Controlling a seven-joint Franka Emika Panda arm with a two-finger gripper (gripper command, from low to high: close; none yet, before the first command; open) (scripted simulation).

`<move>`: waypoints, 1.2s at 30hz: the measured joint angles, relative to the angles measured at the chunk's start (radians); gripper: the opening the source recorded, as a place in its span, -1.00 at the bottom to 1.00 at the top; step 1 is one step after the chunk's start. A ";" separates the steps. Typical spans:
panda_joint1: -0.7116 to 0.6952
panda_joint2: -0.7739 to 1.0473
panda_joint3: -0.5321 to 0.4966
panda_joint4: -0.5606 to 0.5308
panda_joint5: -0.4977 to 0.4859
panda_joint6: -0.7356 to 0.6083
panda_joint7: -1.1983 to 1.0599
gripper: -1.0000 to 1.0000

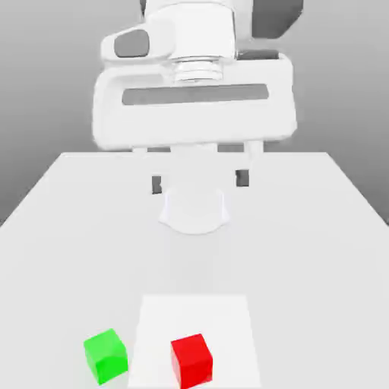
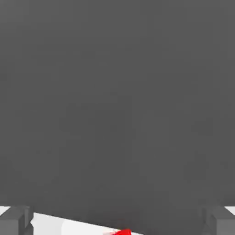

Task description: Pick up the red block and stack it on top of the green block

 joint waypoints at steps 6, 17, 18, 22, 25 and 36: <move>0.002 0.216 -0.001 -0.041 -0.002 0.084 -0.078 0.00; -0.030 0.530 0.030 -0.042 0.000 0.285 -0.134 -1.00; -0.030 0.530 0.030 -0.042 -0.001 0.285 -0.133 -1.00; -0.032 0.532 0.032 -0.041 -0.001 0.287 -0.133 -1.00; -0.022 0.445 0.019 -0.055 -0.020 0.214 -0.119 -1.00; -0.179 0.291 -0.103 -0.070 -0.025 0.074 -0.335 -1.00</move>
